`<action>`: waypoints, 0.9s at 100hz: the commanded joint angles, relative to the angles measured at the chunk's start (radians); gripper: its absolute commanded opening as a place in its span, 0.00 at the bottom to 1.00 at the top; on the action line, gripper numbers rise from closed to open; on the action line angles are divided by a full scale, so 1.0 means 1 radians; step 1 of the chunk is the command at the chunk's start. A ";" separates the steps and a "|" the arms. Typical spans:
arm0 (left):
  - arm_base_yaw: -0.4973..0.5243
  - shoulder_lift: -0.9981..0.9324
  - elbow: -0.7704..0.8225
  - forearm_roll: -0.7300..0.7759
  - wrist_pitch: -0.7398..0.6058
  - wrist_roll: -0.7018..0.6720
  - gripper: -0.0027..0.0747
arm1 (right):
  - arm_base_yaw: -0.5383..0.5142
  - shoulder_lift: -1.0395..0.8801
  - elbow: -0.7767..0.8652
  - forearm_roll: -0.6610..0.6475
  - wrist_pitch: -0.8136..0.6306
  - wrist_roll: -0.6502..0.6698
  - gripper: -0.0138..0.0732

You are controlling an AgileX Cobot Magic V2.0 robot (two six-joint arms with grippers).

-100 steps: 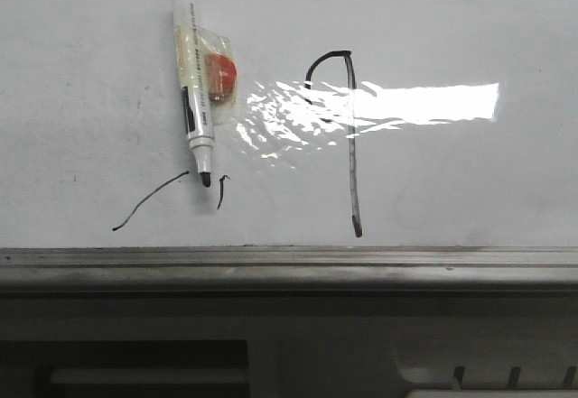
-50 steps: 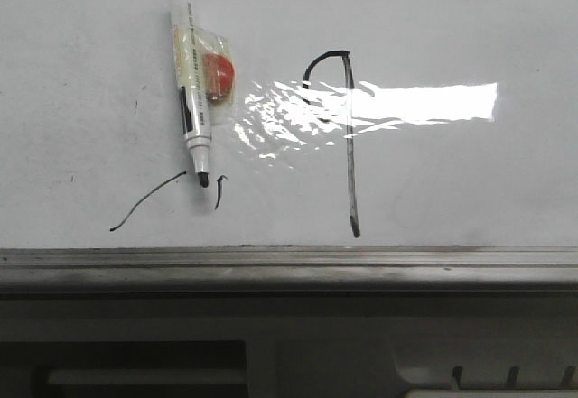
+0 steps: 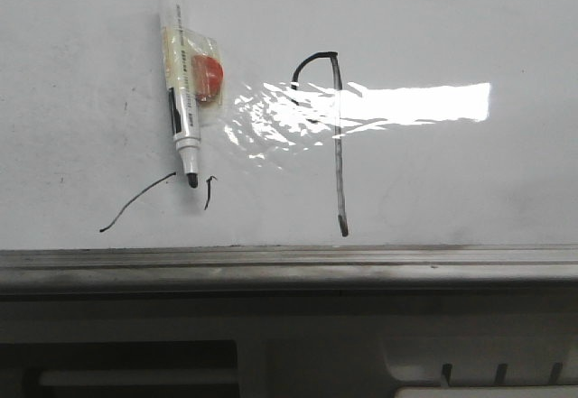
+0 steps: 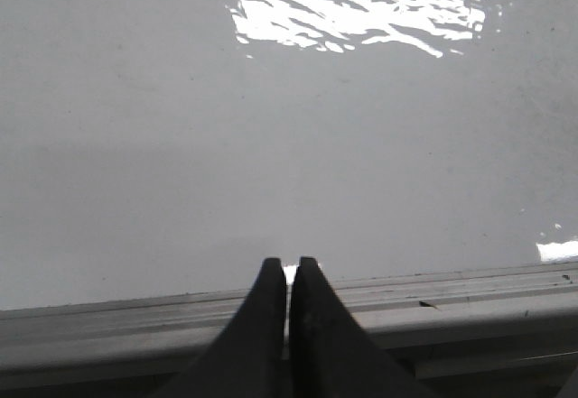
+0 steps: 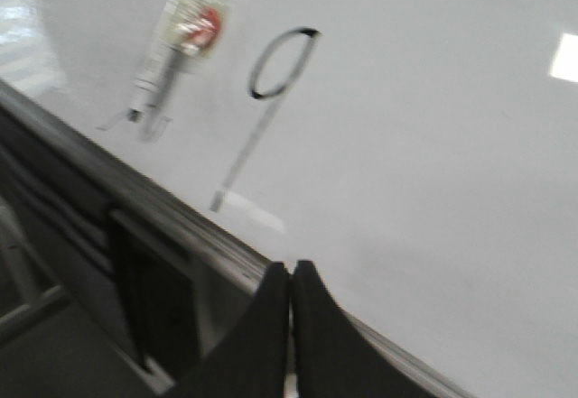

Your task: Write number 9 on whiteboard

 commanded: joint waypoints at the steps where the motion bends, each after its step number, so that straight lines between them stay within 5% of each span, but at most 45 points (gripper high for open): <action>1: 0.001 -0.027 0.039 -0.002 -0.068 -0.008 0.01 | -0.123 -0.067 0.054 -0.070 -0.140 0.032 0.11; 8: 0.001 -0.027 0.039 -0.002 -0.068 -0.008 0.01 | -0.226 -0.150 0.103 -0.095 -0.140 0.032 0.11; 13: 0.001 -0.027 0.039 -0.002 -0.068 -0.008 0.01 | -0.293 -0.212 0.093 -0.117 0.000 0.032 0.11; 38: 0.001 -0.027 0.039 -0.007 -0.068 -0.006 0.01 | -0.520 -0.348 0.099 -0.122 0.266 0.032 0.11; 90: 0.001 -0.027 0.039 -0.009 -0.068 -0.006 0.01 | -0.555 -0.356 0.099 -0.122 0.323 0.032 0.11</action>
